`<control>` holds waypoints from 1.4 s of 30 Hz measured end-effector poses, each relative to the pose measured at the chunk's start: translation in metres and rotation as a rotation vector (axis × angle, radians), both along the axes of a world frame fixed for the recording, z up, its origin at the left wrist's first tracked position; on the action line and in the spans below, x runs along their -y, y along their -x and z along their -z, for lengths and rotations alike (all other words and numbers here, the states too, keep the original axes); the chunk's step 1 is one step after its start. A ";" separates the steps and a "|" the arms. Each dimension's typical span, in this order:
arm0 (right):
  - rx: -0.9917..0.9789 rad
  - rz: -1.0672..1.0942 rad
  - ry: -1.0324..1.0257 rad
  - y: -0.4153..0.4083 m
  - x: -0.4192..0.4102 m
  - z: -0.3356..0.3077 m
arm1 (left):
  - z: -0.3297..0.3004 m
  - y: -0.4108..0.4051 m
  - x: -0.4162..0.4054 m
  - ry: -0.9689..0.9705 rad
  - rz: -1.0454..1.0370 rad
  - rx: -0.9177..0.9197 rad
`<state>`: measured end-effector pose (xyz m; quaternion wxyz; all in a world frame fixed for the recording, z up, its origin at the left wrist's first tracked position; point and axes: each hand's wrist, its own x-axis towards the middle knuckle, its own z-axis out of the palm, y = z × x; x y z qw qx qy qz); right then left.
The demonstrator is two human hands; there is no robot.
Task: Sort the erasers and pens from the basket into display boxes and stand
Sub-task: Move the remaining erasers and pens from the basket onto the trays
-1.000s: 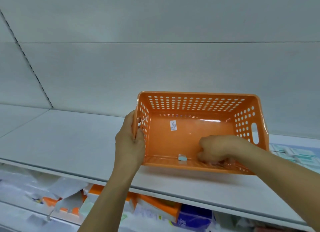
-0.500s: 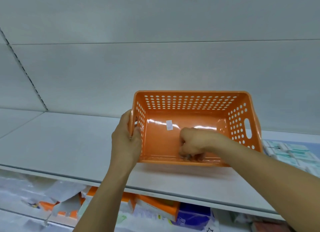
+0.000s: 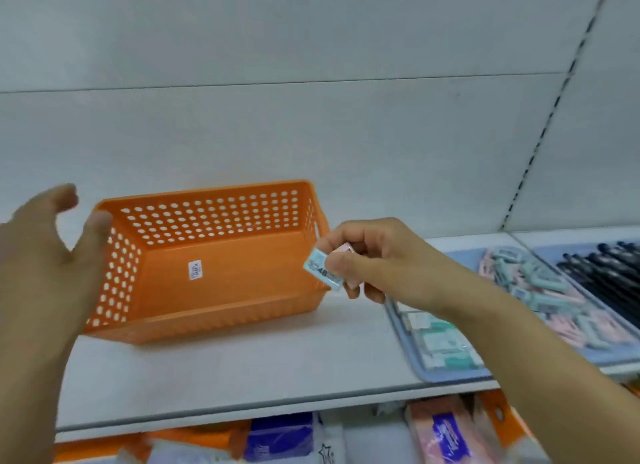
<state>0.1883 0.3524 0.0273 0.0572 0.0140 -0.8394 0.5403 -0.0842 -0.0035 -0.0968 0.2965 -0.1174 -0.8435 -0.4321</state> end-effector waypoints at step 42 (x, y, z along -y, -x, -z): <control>-0.039 0.707 -0.840 -0.185 -0.275 0.123 | -0.003 -0.317 -0.363 0.345 0.353 0.133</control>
